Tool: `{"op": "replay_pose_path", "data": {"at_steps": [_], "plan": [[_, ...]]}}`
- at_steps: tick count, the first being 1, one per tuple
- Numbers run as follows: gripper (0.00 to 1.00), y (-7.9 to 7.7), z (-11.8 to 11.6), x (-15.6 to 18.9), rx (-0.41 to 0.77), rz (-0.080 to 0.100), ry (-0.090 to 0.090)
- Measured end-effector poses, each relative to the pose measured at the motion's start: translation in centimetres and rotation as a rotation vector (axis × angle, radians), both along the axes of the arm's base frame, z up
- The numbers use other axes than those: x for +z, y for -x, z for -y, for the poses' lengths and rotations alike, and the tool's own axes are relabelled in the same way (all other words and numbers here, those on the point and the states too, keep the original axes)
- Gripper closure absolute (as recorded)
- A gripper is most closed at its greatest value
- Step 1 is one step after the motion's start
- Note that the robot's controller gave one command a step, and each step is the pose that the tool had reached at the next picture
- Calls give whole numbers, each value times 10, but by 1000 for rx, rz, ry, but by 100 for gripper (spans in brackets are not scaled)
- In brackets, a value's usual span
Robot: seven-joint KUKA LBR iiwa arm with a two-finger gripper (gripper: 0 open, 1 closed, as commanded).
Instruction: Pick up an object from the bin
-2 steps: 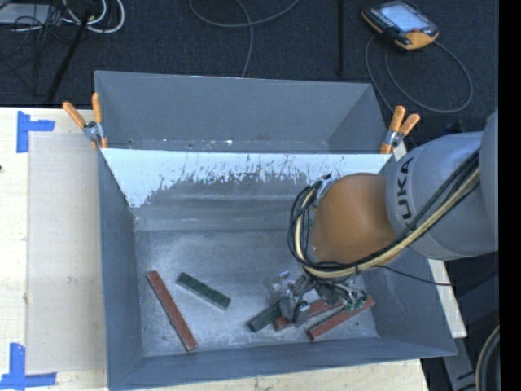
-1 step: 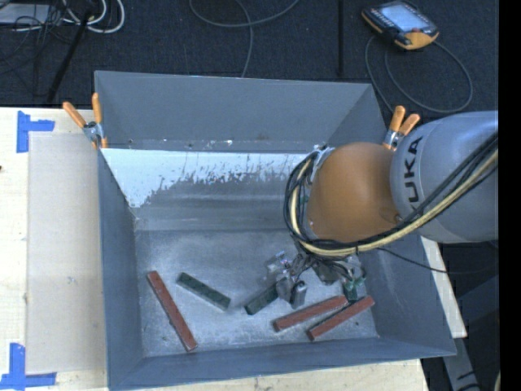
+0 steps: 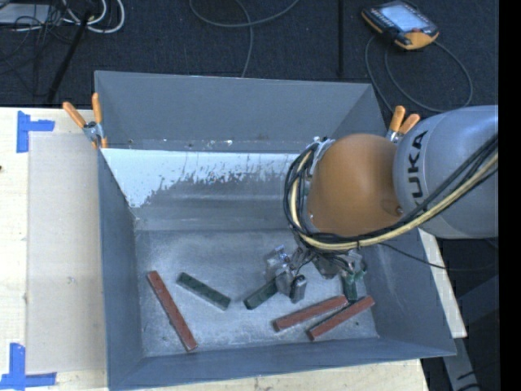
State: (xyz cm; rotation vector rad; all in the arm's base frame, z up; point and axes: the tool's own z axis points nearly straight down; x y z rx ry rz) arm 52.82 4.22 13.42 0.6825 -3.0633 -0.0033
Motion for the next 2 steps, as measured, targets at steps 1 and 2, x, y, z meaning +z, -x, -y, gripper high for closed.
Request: {"op": "replay_pose_path", "data": {"at_steps": [1, 2], "plan": [[100, -21, 1, 36, 237, 4, -1], [100, -21, 2, 36, 236, 4, -1]]}}
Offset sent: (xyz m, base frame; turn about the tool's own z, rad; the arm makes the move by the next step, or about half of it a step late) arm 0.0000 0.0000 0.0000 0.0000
